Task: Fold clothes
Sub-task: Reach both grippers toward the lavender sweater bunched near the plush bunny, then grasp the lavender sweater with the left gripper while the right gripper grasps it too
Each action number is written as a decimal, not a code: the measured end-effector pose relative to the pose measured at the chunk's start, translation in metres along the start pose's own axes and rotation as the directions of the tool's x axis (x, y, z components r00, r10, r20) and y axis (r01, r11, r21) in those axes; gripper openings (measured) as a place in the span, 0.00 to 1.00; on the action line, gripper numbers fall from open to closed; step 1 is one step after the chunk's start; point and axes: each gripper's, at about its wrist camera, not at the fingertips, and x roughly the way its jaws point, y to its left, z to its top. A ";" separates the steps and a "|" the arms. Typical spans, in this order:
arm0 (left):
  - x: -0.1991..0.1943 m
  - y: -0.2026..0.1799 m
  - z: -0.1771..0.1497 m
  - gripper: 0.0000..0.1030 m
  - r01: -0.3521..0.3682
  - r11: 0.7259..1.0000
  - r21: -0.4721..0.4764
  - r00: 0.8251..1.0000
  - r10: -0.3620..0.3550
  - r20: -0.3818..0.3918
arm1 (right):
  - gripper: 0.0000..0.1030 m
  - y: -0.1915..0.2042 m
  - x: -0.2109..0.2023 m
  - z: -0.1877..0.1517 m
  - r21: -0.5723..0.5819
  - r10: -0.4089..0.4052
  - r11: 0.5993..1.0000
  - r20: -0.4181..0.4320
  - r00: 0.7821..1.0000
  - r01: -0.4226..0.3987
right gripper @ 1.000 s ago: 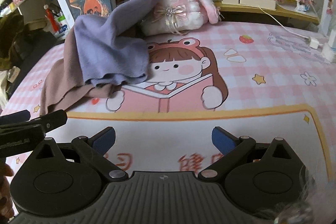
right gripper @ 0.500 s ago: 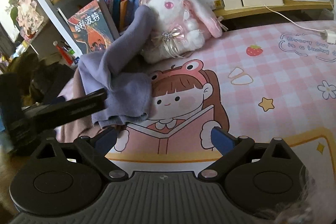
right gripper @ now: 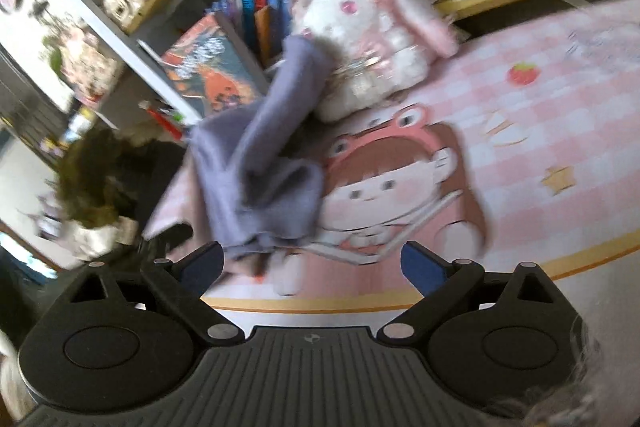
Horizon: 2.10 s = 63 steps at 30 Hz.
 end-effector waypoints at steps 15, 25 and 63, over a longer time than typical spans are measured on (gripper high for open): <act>0.061 -0.009 -0.001 0.76 -0.023 1.000 0.021 0.992 0.026 -0.120 | 0.94 0.015 -0.007 -0.014 0.015 -0.023 1.000 0.018 1.000 0.023; 0.147 -0.041 0.026 0.75 -0.146 0.965 0.217 0.979 0.172 -0.109 | 0.94 -0.003 -0.032 -0.022 0.055 -0.085 0.995 0.042 0.996 0.082; -0.154 -0.003 0.092 0.09 0.499 0.866 -0.042 0.742 -0.401 0.537 | 0.10 0.060 -0.130 0.085 0.088 0.499 0.823 0.361 0.788 -0.561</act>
